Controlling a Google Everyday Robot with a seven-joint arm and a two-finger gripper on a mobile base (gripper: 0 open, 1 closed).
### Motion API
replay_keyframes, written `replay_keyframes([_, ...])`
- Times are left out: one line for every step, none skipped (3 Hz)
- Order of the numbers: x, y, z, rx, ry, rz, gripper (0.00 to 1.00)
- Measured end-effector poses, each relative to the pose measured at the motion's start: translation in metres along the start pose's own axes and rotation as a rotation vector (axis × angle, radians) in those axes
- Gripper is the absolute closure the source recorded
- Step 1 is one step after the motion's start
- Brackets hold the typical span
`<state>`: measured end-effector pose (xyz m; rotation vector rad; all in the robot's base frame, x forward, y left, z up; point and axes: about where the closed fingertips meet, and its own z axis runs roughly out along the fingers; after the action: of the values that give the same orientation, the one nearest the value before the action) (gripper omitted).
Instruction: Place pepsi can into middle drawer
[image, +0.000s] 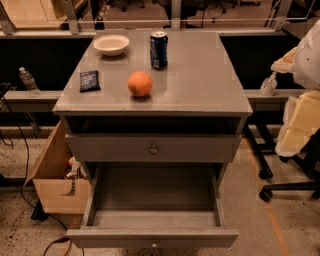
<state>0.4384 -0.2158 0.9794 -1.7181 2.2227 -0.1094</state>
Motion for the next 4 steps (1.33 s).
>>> replay_keyframes([0.000,0.000,0.000,0.002,-0.001,0.000,0.00])
replay_keyframes([-0.012,-0.028,0.001,0.009,-0.025,-0.021,0.00])
replay_keyframes([-0.040,-0.074,0.014,0.015,-0.088,-0.035,0.00])
replay_keyframes([-0.064,-0.117,0.046,0.031,-0.183,0.029,0.00])
